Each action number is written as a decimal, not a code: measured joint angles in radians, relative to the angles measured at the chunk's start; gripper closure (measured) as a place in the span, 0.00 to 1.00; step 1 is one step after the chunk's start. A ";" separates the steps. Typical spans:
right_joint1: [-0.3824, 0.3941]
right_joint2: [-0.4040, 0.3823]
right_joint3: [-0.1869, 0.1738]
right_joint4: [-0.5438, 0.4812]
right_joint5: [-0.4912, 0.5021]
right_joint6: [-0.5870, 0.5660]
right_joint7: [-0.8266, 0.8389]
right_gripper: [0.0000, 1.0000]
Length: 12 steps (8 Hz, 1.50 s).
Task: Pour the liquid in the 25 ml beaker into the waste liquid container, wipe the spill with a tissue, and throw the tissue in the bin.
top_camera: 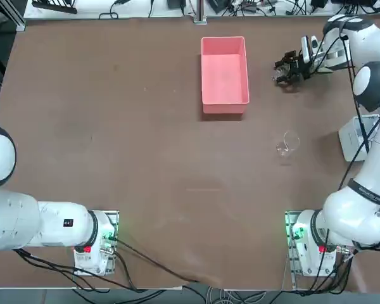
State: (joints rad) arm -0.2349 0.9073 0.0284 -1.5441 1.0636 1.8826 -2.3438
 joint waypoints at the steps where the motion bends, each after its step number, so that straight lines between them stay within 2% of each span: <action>1: 0.001 0.001 0.000 0.000 0.000 0.000 0.000 0.00; 3: 0.002 0.002 0.000 0.000 0.001 0.000 0.000 0.00; 5: 0.002 0.002 0.000 0.000 0.009 0.001 0.000 0.06; 6: 0.002 0.002 0.000 0.000 0.010 0.000 0.000 0.11; 7: 0.002 0.002 0.000 0.000 0.010 0.000 0.000 0.26; 8: 0.002 0.002 0.000 0.000 0.011 0.001 0.000 0.29; 9: 0.002 0.002 0.000 0.000 0.011 0.000 0.000 0.47; 12: 0.003 0.002 0.000 0.002 0.013 0.001 0.000 0.52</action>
State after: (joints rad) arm -0.2323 0.9090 0.0284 -1.5425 1.0767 1.8832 -2.3439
